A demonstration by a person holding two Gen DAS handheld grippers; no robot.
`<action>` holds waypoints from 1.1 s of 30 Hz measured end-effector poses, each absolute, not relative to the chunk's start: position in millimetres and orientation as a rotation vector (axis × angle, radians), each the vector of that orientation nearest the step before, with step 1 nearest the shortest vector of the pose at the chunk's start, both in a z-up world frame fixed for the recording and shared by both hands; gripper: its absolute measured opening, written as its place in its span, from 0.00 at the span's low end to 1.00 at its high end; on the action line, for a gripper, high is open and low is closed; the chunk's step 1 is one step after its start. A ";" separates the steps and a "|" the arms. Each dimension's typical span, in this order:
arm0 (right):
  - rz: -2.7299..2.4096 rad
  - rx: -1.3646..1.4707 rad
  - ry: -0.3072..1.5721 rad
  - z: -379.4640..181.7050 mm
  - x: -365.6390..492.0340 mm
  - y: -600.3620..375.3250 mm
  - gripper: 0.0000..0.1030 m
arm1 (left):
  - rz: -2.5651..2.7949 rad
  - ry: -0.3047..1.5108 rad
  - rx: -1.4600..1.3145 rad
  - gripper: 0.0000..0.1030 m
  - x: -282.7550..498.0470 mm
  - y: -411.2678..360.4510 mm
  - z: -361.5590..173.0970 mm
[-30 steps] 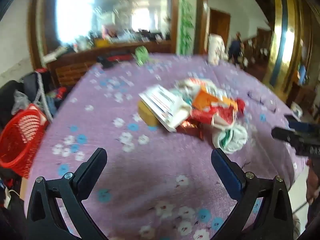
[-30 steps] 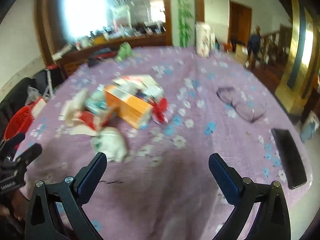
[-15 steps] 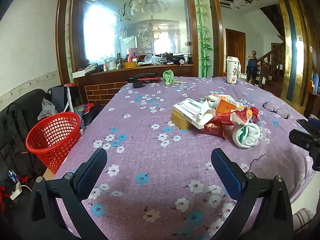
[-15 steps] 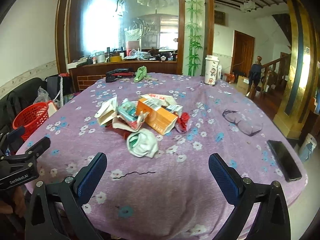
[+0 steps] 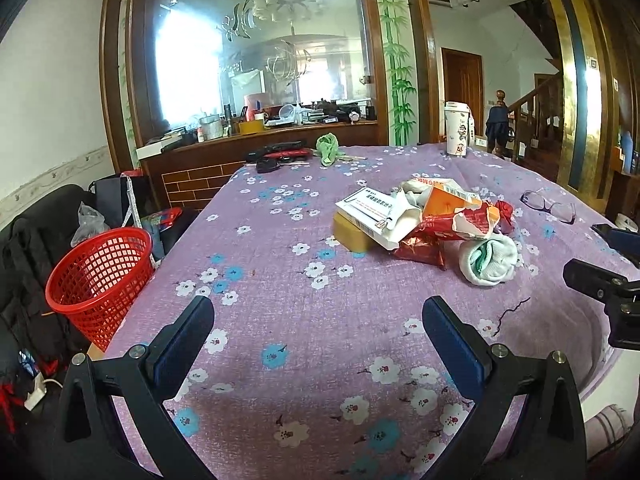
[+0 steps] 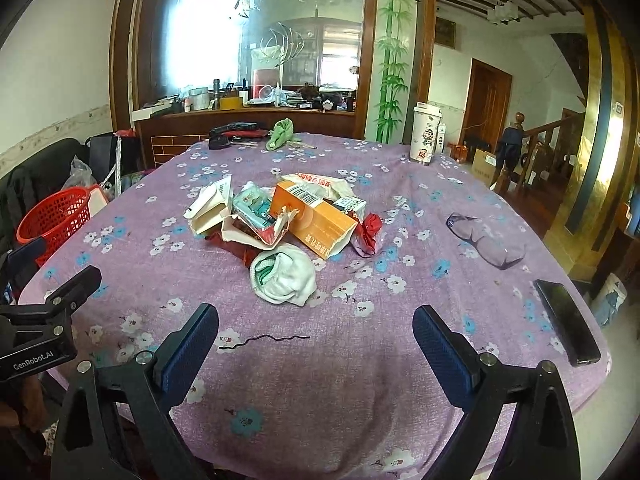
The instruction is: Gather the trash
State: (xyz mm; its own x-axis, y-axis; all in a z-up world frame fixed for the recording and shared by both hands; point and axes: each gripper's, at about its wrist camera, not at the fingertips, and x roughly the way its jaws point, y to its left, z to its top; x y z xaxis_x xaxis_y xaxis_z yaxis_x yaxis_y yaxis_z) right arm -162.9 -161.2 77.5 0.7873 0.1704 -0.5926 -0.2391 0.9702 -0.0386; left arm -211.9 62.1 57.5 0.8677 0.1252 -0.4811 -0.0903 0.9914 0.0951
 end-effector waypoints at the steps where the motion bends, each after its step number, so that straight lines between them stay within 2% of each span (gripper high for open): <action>1: 0.220 -0.115 0.627 77.0 -163.3 -161.1 0.96 | 0.114 0.508 0.070 1.00 -212.0 62.1 57.8; 33: 0.227 -0.095 0.675 68.4 -154.6 -162.7 0.96 | 0.116 0.542 0.057 1.00 -206.9 65.0 48.6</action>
State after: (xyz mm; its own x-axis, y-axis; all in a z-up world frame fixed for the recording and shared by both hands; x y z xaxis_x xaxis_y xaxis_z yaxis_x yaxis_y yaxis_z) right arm -154.6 -162.7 68.4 0.7570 0.1774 -0.6288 -0.2386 0.9710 -0.0134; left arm -206.9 65.0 48.6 0.8505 0.1253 -0.5109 -0.0950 0.9918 0.0851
